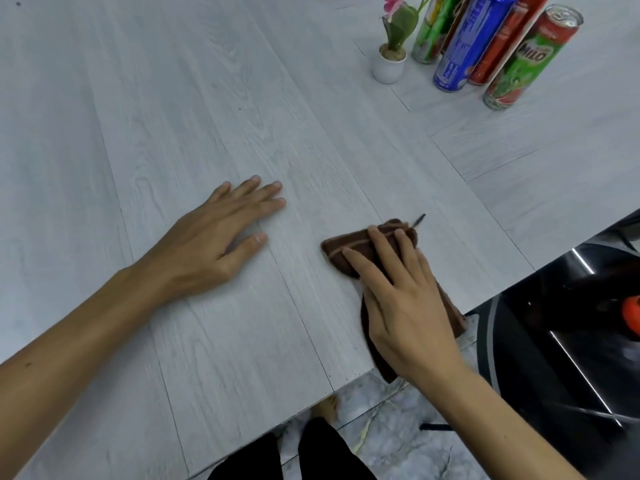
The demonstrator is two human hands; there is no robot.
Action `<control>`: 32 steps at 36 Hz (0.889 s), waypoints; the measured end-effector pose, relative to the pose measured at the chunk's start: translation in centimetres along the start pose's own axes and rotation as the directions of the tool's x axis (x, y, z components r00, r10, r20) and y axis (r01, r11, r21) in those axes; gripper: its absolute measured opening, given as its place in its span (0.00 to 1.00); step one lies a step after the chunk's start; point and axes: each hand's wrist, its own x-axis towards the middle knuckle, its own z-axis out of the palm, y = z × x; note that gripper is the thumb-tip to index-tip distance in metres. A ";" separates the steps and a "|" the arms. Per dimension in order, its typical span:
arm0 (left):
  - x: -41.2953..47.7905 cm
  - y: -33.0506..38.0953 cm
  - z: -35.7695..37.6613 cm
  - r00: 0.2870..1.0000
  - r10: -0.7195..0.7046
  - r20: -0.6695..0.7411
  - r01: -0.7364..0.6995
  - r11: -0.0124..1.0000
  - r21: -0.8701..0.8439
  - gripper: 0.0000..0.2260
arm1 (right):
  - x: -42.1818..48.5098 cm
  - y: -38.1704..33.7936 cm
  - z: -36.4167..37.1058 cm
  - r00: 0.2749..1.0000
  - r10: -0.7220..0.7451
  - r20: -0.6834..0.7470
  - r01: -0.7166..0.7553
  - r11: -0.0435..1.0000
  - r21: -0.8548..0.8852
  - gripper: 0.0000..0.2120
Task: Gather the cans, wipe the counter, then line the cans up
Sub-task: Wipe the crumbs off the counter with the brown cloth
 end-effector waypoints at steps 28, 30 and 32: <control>1.7 0.6 0.9 0.988 -0.111 -0.109 0.115 0.993 0.031 0.24 | 8.4 1.2 -0.6 0.929 -0.341 0.145 0.346 0.938 -0.007 0.22; 1.6 0.6 1.1 0.987 -0.113 -0.112 0.117 0.993 0.032 0.24 | 8.0 2.2 -1.0 0.957 -0.269 0.113 0.271 0.963 -0.006 0.22; 1.6 1.0 1.4 0.988 -0.109 -0.106 0.114 0.992 0.048 0.25 | 7.3 3.1 -1.2 0.976 -0.202 0.082 0.204 0.979 -0.010 0.22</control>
